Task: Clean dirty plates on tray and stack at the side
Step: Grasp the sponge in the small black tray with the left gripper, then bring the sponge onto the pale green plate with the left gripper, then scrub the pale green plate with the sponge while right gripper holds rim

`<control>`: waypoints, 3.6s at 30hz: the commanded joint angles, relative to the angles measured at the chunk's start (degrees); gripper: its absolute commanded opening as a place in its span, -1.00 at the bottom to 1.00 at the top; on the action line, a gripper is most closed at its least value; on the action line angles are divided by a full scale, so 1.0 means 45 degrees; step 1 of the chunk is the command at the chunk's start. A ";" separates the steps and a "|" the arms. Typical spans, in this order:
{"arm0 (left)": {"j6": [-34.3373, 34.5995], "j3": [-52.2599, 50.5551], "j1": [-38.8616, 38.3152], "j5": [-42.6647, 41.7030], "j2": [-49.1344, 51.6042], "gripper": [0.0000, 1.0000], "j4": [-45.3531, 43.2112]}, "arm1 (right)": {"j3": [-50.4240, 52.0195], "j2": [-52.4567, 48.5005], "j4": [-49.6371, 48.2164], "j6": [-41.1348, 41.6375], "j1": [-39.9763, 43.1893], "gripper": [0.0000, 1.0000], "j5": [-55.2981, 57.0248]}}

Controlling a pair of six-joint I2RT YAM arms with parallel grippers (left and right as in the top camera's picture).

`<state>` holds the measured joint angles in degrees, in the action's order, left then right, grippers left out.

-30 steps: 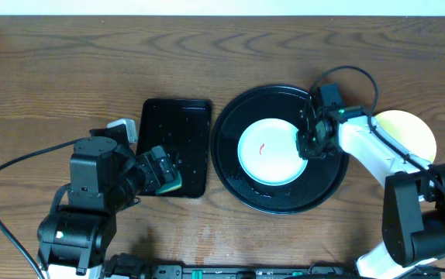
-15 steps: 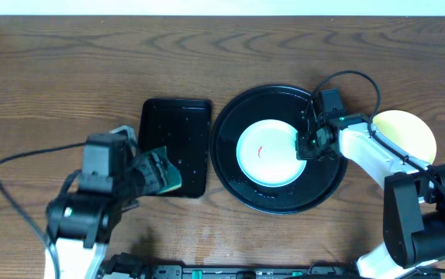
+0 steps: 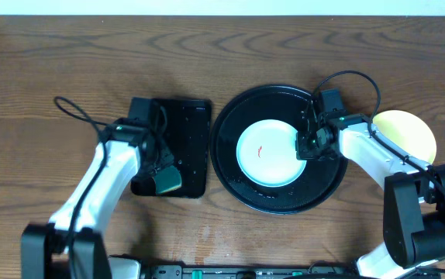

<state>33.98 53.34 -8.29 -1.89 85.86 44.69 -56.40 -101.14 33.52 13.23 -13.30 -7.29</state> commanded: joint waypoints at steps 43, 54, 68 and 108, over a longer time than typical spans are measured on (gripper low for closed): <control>-0.3215 0.0452 -0.1336 -0.1642 -0.1297 -0.85 -0.1797 | 0.0238 -0.0180 0.0112 0.0112 -0.0044 -0.98 0.0262; -0.0729 0.0491 -0.4590 -0.4760 -0.0471 -0.85 -0.5683 | 0.0238 -0.0175 0.0015 0.0097 -0.0165 -0.98 0.0126; 0.0476 0.3060 -0.6120 -0.5178 0.4949 -0.86 -0.7626 | 0.0238 -0.0175 0.0068 0.0097 -0.0248 -0.98 0.0121; 0.0704 0.6115 -0.7524 -0.5445 0.8412 -0.85 -0.3968 | 0.0243 -0.0180 0.0121 0.0097 -0.0306 -0.98 0.0219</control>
<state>34.28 81.87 -37.89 -15.59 119.20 29.85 -56.40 -101.03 33.91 13.91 -14.59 -7.66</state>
